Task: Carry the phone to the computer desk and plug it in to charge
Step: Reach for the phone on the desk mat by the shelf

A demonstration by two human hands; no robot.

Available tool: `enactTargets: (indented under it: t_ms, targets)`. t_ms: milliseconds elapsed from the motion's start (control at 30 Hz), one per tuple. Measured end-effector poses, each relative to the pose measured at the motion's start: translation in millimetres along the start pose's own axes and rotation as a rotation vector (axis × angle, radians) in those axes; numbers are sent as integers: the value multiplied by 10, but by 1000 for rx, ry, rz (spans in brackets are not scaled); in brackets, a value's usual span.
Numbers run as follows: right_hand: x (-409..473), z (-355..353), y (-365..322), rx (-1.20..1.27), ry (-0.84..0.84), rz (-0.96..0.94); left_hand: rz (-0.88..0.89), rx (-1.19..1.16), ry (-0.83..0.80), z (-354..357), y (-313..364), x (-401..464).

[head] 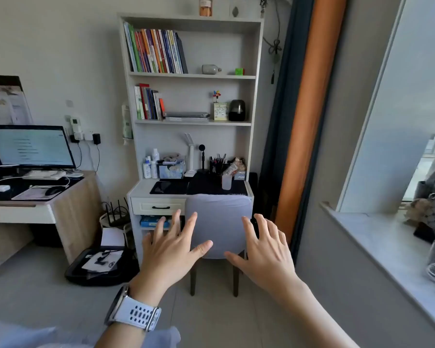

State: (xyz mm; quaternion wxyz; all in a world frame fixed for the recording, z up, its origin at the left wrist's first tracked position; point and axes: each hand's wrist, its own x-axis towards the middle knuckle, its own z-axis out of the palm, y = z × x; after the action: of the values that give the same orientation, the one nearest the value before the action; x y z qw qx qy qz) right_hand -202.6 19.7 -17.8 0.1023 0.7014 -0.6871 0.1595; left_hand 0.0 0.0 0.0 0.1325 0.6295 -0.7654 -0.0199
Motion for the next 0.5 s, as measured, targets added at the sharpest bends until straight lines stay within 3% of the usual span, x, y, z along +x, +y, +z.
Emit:
enactTargets:
  t_ms: [233,500]
  targets:
    - [1034,395,58,9,21,27,32,-15,-15,237,-305,1145]
    - [2163,753,202,17,24,104,27,-126,-189,404,-741,2470]
